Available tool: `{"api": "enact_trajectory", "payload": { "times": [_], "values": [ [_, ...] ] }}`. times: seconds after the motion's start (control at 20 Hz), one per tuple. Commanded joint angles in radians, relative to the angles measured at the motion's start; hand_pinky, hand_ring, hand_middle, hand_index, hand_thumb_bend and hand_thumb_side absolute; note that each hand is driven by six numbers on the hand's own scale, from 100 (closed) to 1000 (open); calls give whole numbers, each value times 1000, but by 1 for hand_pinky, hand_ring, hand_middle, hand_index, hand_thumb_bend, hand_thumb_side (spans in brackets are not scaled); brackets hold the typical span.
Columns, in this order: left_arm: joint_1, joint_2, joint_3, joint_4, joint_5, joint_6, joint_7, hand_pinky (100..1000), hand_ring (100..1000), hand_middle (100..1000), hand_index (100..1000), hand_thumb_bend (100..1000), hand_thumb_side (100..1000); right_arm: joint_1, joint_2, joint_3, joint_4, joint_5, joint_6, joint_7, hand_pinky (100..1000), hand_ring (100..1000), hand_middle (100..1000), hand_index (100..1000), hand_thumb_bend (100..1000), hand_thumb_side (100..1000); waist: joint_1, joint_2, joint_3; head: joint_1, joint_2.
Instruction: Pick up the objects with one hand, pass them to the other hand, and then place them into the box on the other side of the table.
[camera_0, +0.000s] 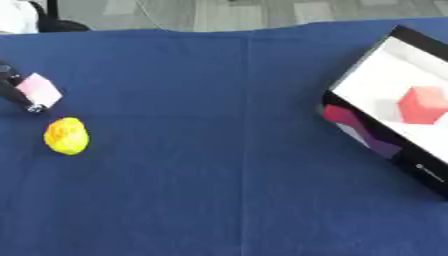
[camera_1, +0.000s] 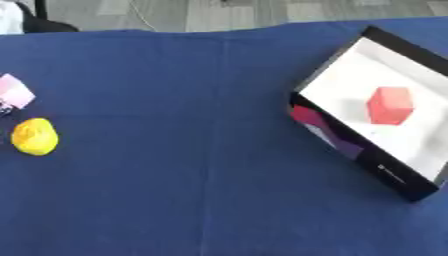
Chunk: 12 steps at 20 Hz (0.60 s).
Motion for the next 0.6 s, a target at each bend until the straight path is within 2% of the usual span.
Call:
{"api": "enact_trajectory", "payload": {
  "times": [0.05,0.2,0.3,0.4,0.6],
  "values": [
    [-24,22,8,-7,-8,8,6,916,898,809,750,645,466,-15,-22,-6,-2,1,1,4,983,1000,1000,1000,100,570,-13,-2,-1,3,-9],
    [-26,19,11,-6,-6,14,17,913,896,806,742,596,432,-17,-21,-5,1,2,2,6,984,1000,1000,1000,100,573,-12,0,-2,3,-12],
    [-27,15,12,-3,2,20,26,911,893,800,723,515,345,-17,-19,-5,3,4,3,7,984,1000,1000,1000,100,575,-11,1,-4,4,-12],
    [-29,12,10,1,9,25,28,909,892,797,706,475,277,-17,-17,-5,6,7,4,8,984,1000,1000,1000,100,578,-11,2,-7,4,-14],
    [-31,9,5,5,6,27,20,907,888,790,678,442,189,-16,-15,-5,10,8,5,10,985,1000,1000,1000,100,579,-11,1,-10,5,-21]
  ]
}}
